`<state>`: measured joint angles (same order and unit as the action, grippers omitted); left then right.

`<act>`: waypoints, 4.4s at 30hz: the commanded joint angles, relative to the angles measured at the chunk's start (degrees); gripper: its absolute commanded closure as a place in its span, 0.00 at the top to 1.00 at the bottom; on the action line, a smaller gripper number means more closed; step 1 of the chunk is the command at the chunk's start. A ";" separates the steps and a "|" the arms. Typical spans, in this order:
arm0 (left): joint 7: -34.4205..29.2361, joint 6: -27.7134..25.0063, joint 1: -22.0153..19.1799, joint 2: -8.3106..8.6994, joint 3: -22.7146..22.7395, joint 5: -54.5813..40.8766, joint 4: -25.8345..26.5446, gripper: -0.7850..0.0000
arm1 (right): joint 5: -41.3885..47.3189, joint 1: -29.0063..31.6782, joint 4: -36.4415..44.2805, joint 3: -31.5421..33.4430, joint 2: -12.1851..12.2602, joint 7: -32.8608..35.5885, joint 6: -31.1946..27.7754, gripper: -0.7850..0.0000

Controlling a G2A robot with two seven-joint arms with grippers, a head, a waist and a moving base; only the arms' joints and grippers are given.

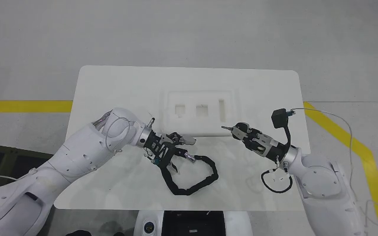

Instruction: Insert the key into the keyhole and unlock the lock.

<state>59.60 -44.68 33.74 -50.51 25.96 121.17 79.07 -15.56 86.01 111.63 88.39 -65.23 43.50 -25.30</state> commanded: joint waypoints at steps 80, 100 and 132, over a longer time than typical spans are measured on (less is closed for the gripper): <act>-79.32 -13.32 -0.83 -2.25 -4.19 -42.32 15.37 0.62 | 0.00 0.00 0.00 0.00 0.00 0.00 0.00 0.00; -79.71 -13.32 -2.25 -4.49 -5.94 -44.06 11.23 0.39 | 0.00 0.00 0.00 0.00 0.00 0.00 0.00 0.00; -45.12 0.02 10.03 1.64 7.81 -27.30 12.45 0.00 | -0.71 0.09 0.45 -0.31 0.01 -0.51 0.48 0.00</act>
<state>11.73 -46.28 42.74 -49.35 33.01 92.19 91.48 -15.80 86.04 111.79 88.28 -65.23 43.28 -25.13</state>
